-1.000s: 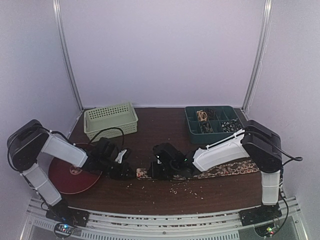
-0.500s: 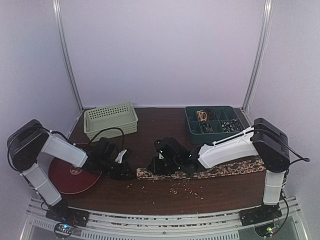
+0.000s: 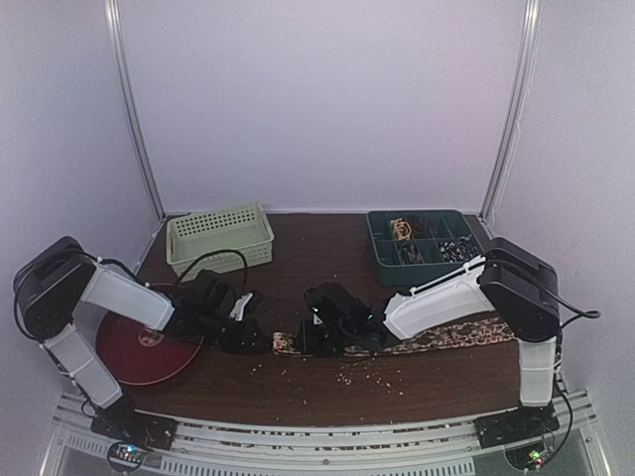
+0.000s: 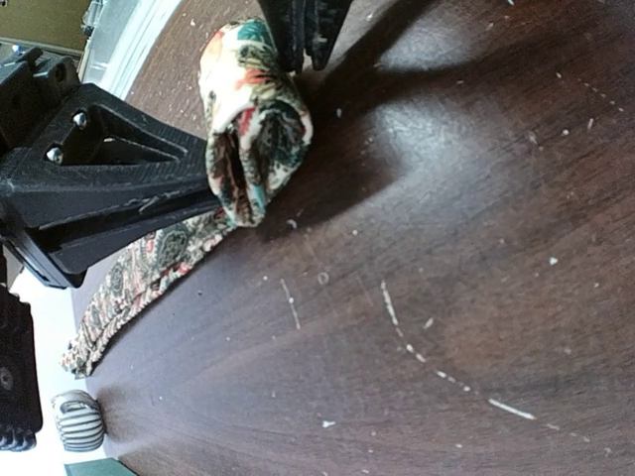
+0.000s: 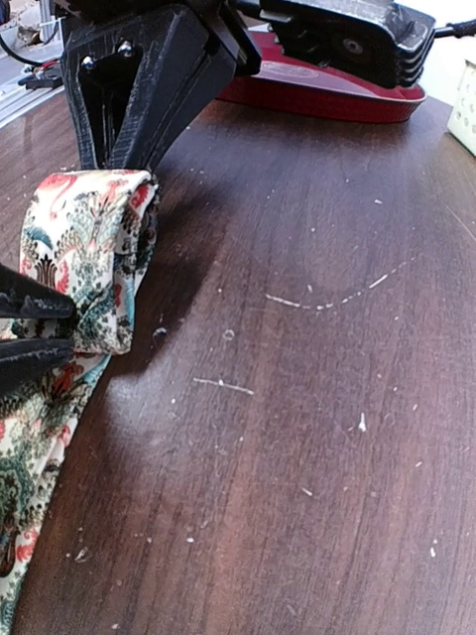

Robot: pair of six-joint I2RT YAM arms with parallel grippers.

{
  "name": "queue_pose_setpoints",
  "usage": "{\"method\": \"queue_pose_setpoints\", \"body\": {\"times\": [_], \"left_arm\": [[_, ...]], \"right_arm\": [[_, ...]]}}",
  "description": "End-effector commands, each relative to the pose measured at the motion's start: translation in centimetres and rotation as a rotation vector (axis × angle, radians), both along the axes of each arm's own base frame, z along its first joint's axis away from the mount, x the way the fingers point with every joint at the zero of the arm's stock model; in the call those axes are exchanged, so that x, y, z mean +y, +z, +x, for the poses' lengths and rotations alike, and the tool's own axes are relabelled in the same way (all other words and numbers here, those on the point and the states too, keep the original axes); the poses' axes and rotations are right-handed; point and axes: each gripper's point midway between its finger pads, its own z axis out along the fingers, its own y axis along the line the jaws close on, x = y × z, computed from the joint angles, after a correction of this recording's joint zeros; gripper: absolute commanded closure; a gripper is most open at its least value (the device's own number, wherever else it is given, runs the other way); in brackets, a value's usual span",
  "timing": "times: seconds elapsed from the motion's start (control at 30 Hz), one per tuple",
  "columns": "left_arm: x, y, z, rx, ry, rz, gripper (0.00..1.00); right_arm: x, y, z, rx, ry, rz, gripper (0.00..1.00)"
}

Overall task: Roll the ties
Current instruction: Roll the tie at the center of the board.

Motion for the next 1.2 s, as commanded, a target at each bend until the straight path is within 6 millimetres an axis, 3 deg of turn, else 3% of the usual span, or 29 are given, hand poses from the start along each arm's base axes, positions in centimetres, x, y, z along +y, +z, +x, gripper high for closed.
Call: {"method": "queue_pose_setpoints", "body": {"times": [0.0, 0.27, 0.53, 0.9, 1.17], "left_arm": [[-1.6, 2.4, 0.8, -0.055, -0.026, -0.081, 1.00], [-3.2, 3.9, 0.9, -0.083, -0.059, -0.122, 1.00], [-3.8, 4.2, 0.7, -0.084, -0.073, -0.124, 1.00], [-5.5, 4.5, 0.6, -0.091, -0.102, -0.120, 1.00], [-6.8, 4.0, 0.7, -0.085, -0.123, -0.112, 1.00]], "right_arm": [[0.4, 0.2, -0.1, 0.006, -0.001, 0.029, 0.91], [0.4, 0.7, -0.1, 0.004, -0.003, 0.041, 0.90], [-0.3, 0.9, 0.1, -0.012, -0.021, 0.042, 0.91], [-2.4, 2.4, 0.8, -0.074, -0.078, 0.038, 0.86], [-5.9, 3.9, 1.4, -0.138, -0.180, 0.014, 0.78]]}}
